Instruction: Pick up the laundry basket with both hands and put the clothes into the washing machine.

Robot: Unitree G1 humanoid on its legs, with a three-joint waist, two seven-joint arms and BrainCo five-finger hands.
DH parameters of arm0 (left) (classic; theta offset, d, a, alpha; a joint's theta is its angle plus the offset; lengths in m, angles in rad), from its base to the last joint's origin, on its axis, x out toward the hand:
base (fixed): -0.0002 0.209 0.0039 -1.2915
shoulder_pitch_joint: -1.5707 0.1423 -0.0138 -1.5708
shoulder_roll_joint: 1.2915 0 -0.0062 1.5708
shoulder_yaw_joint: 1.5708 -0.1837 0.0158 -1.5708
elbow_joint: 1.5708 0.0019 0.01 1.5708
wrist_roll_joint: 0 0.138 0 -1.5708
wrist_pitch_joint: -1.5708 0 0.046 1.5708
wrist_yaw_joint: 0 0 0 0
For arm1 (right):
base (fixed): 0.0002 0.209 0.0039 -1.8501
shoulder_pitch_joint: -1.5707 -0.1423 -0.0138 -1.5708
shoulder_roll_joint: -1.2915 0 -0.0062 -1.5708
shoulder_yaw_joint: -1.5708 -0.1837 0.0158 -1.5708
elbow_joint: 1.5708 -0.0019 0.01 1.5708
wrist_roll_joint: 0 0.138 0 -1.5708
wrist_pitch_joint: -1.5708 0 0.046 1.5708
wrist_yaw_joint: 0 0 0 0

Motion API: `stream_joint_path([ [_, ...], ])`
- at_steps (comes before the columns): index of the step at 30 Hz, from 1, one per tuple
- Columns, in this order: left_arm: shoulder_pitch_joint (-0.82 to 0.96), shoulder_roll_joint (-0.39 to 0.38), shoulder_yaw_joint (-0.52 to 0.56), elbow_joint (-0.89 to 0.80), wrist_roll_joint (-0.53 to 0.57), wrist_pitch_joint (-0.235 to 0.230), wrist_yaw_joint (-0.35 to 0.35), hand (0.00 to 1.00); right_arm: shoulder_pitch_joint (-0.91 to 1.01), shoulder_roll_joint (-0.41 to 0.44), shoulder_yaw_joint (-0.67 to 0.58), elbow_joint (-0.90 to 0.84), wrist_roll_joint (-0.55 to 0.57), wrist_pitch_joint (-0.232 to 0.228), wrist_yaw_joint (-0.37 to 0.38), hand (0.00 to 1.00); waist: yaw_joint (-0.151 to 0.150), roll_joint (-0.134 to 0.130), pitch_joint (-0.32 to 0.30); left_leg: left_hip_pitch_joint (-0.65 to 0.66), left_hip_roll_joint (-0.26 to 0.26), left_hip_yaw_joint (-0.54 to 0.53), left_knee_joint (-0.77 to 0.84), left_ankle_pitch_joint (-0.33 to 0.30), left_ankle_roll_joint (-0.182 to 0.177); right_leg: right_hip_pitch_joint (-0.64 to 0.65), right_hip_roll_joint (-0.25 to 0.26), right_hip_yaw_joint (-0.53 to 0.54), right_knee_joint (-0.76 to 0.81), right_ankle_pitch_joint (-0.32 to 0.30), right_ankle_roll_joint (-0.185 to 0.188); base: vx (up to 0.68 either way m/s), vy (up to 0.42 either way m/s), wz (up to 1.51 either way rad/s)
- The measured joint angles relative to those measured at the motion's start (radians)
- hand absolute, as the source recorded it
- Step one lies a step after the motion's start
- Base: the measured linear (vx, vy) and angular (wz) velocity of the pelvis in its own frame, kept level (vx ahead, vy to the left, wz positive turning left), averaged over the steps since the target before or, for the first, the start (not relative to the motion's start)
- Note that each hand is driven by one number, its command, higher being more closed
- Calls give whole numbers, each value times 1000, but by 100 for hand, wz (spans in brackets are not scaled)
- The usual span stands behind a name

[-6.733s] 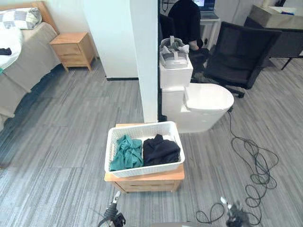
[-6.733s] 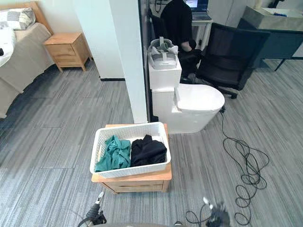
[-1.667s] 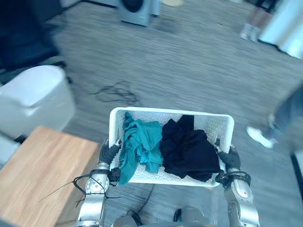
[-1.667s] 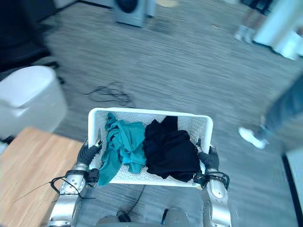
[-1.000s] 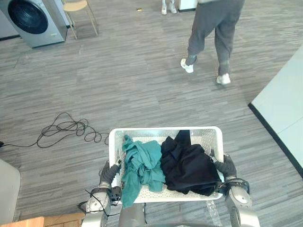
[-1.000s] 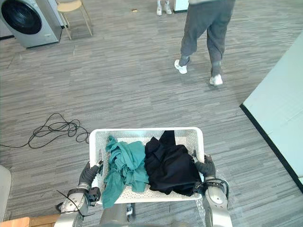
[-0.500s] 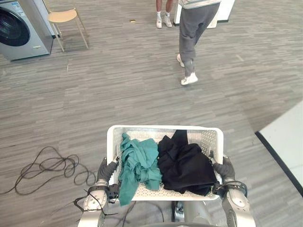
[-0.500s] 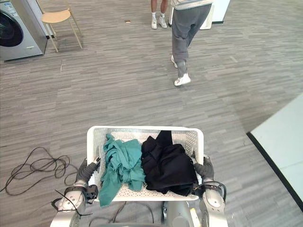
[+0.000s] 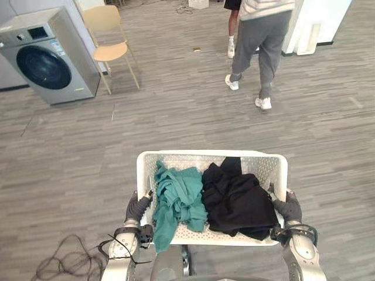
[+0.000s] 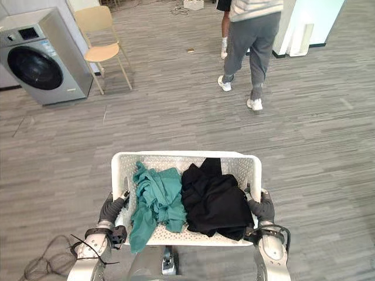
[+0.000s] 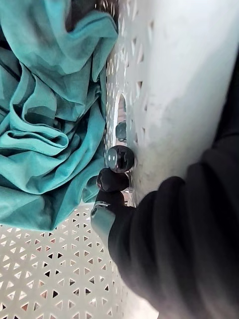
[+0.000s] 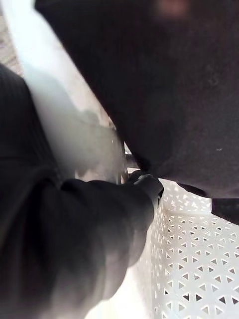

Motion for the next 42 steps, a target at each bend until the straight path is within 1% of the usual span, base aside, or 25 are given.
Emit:
stream_joint_path([
  [1,6,3,5,4,3,11,4,100,2,16,5,25,-4,3,-1,100,-9,-57,-43,-4,-51,46,86,-72,60,-4,-76,44,58,1,1,1021,486,-13],
  [3,11,5,-6,1,3,11,3,100,7,13,-6,24,-8,3,3,100,-9,-89,-48,5,-88,66,168,-152,120,-31,-113,115,181,52,57,786,377,-3],
  [4,18,5,-9,1,3,14,4,100,7,19,-9,34,-10,3,3,100,-10,-127,-50,44,-133,83,171,-184,136,-65,-139,160,305,112,100,677,316,17],
  [5,22,11,-22,3,11,22,5,100,15,27,-25,64,-16,2,13,100,-16,-158,-49,129,-191,77,116,-217,154,-139,-133,231,524,284,192,967,405,29],
  [6,23,9,-37,5,24,31,13,100,12,37,-34,77,-27,3,20,100,-20,-171,-46,224,-233,72,57,-232,162,-241,-109,274,784,348,218,749,259,31],
  [8,33,8,-43,4,31,41,25,100,35,39,-33,75,-33,3,23,100,-25,-145,-35,389,-257,46,-35,-233,163,-366,-42,270,1042,304,195,739,179,13],
  [9,38,9,-46,4,32,42,24,100,59,43,-31,55,-33,1,23,100,-30,-112,-40,486,-250,29,-99,-231,161,-462,-2,227,1086,217,148,626,138,11],
  [11,32,11,-51,-2,32,38,23,100,82,51,-32,17,-32,-10,23,100,-41,-87,-52,580,-245,-2,-169,-235,122,-595,2,137,980,107,100,492,105,36],
  [13,14,35,-77,-2,31,34,22,100,100,70,-54,6,-30,-25,23,100,-66,-86,-50,657,-236,-68,-206,-275,53,-677,3,32,676,78,61,717,57,79],
  [14,12,46,-83,-1,31,34,22,100,108,78,-57,7,-26,-24,20,100,-75,-104,-52,687,-233,-94,-208,-292,28,-682,8,-4,514,95,45,779,-84,87],
  [15,14,52,-83,2,31,36,21,100,122,82,-54,7,-24,-25,19,100,-79,-128,-54,733,-233,-120,-205,-315,-1,-680,34,-27,325,194,-15,682,-127,70],
  [16,13,40,-83,21,31,37,22,100,124,74,-55,15,-24,-25,18,100,-87,-112,-55,753,-215,-150,-188,-333,-7,-670,65,-16,337,245,3,718,-102,42],
  [17,13,20,-83,40,32,42,23,100,124,43,-53,23,-24,-13,5,100,-84,-78,-76,763,-174,-182,-153,-325,-8,-639,90,-30,349,227,-13,697,-64,18],
  [19,-3,1,-78,47,31,43,23,100,107,12,-44,3,-23,-2,1,100,-94,-75,-47,755,-196,-226,-64,-200,1,-654,55,-46,491,202,-38,637,-85,16],
  [20,-5,-22,-82,55,32,40,22,100,119,-4,-51,-10,-4,-8,-2,100,-107,-51,-43,755,-200,-224,13,-127,7,-657,60,-73,521,174,-30,424,-128,39],
  [21,2,-23,-84,50,33,40,20,100,130,-1,-53,-20,-3,-8,-3,100,-112,-31,-60,733,-188,-224,88,-93,4,-611,78,-90,408,201,-52,573,-155,13],
  [23,5,-43,-66,51,32,25,20,100,118,-25,-39,-29,-1,-16,-4,100,-90,50,-55,561,-132,-222,459,185,-40,-487,147,-84,291,113,-99,584,-12,-46],
  [24,-6,-33,-64,52,32,21,20,100,107,-18,-35,-18,4,-16,-8,100,-87,57,-49,468,-102,-227,603,151,-34,-451,165,-85,259,110,-100,499,90,-37],
  [27,6,-16,-41,52,31,20,20,100,90,-2,-8,3,2,-16,-22,100,-56,0,-18,301,-61,-183,708,-62,3,-296,154,-31,139,110,-101,401,62,-35],
  [29,19,-14,-41,52,29,15,21,100,89,-6,2,5,2,-11,-27,100,-24,-37,-24,238,-42,-133,404,-201,15,-217,111,11,63,109,-98,434,128,-59],
  [31,19,-16,-43,52,29,6,22,100,90,-10,-1,8,2,-12,-29,100,-20,-30,-31,255,-40,-125,10,-149,-6,-204,95,33,93,70,-27,458,203,-51],
  [32,20,-8,-46,68,29,2,24,100,84,8,-3,36,2,-7,-30,100,-25,-54,-41,285,-67,-93,-54,-110,-7,-199,64,56,132,28,17,442,204,-33],
  [36,32,13,-78,76,30,9,24,100,120,28,-15,36,1,0,-33,100,-36,-114,-71,364,-140,-65,-182,-103,21,-208,-4,80,156,67,57,374,208,-2],
  [38,33,14,-84,76,30,8,24,100,131,27,-21,37,0,1,-27,100,-37,-109,-70,408,-141,-65,-226,-95,34,-232,-4,110,211,75,81,247,118,-3],
  [42,28,14,-74,76,29,6,29,100,117,32,-24,42,0,0,-24,100,-33,-114,-81,432,-146,-65,-236,-96,36,-242,-19,110,87,60,63,114,-7,0],
])
